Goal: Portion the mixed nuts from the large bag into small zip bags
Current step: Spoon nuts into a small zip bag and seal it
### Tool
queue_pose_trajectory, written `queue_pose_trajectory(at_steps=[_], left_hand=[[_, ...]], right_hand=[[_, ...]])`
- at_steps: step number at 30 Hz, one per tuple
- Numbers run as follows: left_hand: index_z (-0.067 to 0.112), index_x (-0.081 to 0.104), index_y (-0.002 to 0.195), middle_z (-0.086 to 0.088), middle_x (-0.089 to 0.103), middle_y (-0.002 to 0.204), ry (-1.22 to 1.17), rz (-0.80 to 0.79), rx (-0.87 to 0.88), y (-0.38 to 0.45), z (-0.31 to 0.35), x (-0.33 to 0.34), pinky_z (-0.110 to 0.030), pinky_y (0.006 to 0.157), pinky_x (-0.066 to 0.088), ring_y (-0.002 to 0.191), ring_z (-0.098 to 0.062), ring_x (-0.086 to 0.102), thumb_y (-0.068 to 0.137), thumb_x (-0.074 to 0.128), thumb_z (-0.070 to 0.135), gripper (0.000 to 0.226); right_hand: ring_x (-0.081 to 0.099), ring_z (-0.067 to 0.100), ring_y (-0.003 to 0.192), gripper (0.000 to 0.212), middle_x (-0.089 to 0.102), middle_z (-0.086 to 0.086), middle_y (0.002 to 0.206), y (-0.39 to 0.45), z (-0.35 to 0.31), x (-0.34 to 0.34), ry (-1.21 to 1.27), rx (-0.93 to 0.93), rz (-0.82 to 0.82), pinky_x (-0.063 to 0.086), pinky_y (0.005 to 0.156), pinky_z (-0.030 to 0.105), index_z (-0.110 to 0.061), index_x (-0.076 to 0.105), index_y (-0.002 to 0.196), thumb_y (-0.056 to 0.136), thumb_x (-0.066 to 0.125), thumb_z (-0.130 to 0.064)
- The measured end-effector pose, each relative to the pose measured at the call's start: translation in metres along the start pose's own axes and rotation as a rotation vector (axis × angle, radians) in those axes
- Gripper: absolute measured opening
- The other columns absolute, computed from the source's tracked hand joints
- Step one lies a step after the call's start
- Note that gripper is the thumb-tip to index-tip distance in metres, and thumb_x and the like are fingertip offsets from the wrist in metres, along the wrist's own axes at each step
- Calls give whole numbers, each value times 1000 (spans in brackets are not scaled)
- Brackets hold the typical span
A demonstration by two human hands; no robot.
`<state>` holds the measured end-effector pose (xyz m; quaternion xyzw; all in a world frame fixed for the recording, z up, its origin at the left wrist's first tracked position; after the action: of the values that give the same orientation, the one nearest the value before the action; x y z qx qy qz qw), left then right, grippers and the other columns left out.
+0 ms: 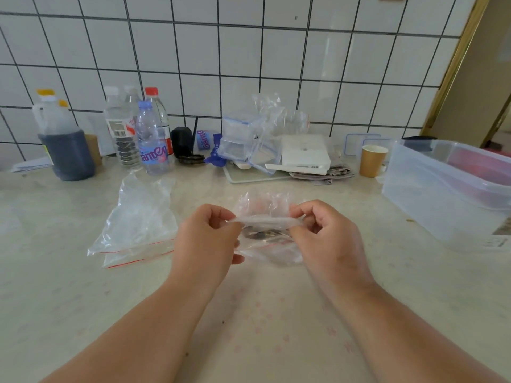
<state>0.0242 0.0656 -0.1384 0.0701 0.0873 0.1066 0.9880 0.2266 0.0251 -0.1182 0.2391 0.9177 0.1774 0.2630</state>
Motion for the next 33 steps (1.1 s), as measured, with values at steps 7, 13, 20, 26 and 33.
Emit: queue_pose_trajectory(at_steps=[7,13,20,26,33], left_hand=[[30,67,78,22,70,76,190,37,104,4,6,-12,-16,38,39,49,-5,70,86,75,25,13],[17,84,79,-6,81,92,-367,-318,-173,7,0,5,-26,76,59,88,-15,77,80,82,14,4],[6,75,76,-10,72,90,-831,-688,-421,-2,4,14,-34,71,55,75,-21,66,74,69,9,7],[9,66,65,-13,71,95,-867,-664,-496,0,2,12,-37,70,52,80,-26,63,60,71,12,8],[6,72,75,1,67,65,-129,-274,-145,-3,0,9,-25,57,55,58,-11,65,75,81,28,24]], right_hand=[[57,5,68,16,62,-14,95,5,0,-14,-75,-42,121,40,63,11,-31,61,83,83,65,-16],[68,11,67,13,69,-9,70,14,14,-23,-83,139,85,43,55,16,-30,65,76,79,74,-21],[56,12,56,21,65,0,61,17,17,-9,526,396,-316,52,55,23,-18,79,65,80,74,-3],[51,18,66,14,60,8,79,8,12,1,1114,598,-639,40,55,29,-7,62,64,78,56,-7],[44,21,60,21,49,7,59,6,16,8,441,344,-275,36,62,36,-8,58,67,65,74,-21]])
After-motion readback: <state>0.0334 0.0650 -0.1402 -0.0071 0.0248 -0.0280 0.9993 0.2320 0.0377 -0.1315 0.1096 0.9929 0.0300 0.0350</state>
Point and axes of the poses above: each hand's wrist, its own y-axis towards the middle knuckle, its own x-axis out of the palm, z = x × y, the point moved 5 cm from there along y, towards the middle knuckle
